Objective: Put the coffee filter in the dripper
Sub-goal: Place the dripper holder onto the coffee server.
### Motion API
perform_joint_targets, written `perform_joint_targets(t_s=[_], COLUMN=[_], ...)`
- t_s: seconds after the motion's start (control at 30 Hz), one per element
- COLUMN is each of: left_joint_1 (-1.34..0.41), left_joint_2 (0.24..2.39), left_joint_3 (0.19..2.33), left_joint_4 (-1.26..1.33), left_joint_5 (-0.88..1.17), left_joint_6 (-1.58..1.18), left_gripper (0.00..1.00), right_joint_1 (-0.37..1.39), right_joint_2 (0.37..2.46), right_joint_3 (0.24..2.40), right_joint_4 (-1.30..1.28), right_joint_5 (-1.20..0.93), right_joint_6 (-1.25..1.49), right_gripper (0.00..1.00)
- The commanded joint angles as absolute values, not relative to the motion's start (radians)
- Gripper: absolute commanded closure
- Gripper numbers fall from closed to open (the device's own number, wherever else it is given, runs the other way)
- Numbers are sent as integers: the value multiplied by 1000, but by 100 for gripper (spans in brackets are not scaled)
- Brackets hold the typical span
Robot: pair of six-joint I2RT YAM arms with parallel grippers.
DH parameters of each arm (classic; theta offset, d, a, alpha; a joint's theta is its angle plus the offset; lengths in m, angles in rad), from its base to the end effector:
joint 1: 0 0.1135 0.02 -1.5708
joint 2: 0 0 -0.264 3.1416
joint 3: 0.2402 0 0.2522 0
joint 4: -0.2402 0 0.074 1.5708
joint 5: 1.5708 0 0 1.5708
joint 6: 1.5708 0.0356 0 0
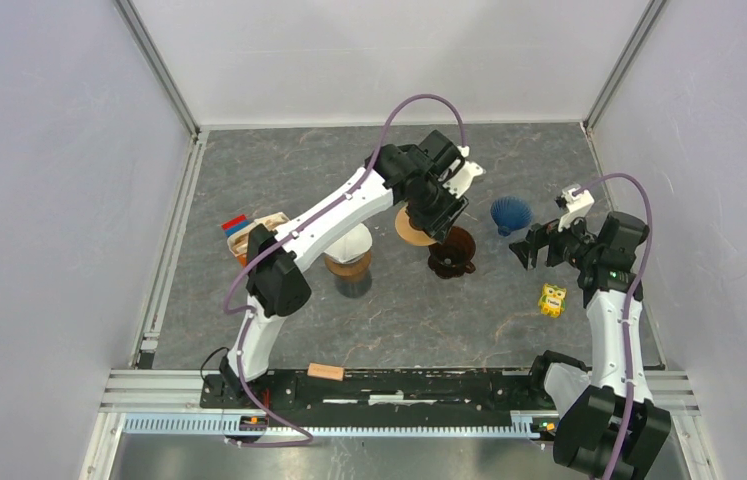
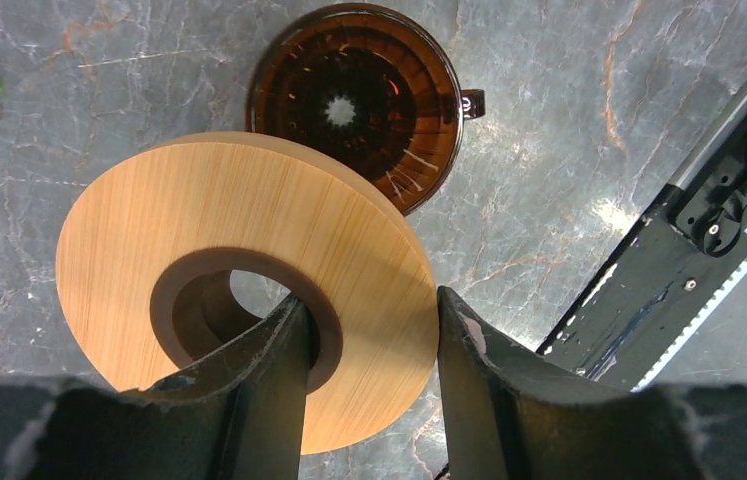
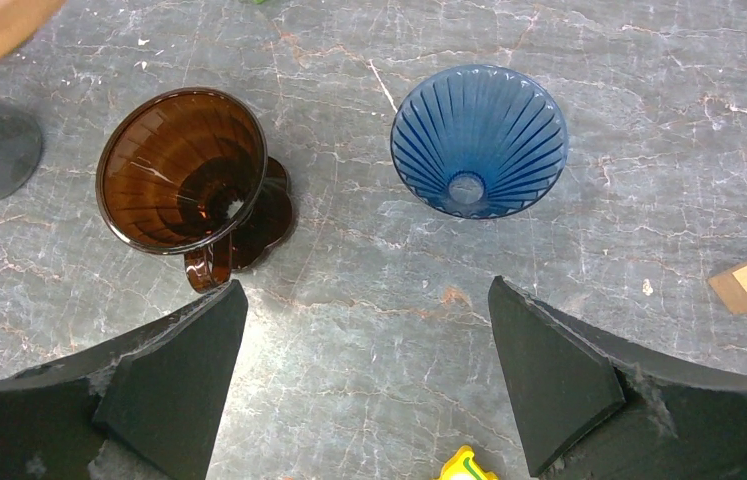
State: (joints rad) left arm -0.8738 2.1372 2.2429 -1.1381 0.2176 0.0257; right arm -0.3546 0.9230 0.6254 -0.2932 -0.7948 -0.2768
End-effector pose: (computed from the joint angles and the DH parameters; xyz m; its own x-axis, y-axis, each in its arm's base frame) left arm 0.2860 -0.3536 0.3284 -0.5299 0.6720 -0.5174 0.8336 0.5248 -0.1721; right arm 0.1914 -0.0438 0.2544 -0.4170 -0.0497 -0.9075 -0.4435 0.8827 0.1555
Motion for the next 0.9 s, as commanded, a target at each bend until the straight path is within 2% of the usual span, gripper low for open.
perform_joint_targets(t_s=[0.0,0.47,0.7,0.87], left_joint_1=[-893,-960,-976,-977], left_joint_2=[2046,2141,2223,2318], left_joint_3=[2190,2241,2325,2463], left_joint_4=[-1003,-968,-998,-1088], left_joint_5=[178,128,126,135], left_joint_6=[12,71,83,86], left_gripper=[98,98,98,98], right_joint_1=[-356,-356,-357,-358], right_joint_2=[916,900,892,888], right_joint_3=[620,598,588,588], right_joint_4=[-249,-247,-242,-246], right_joint_5=[-822,-800,-785,-784], right_joint_6=[-267,-288,-295,-301], right_gripper=[2,2,2,2])
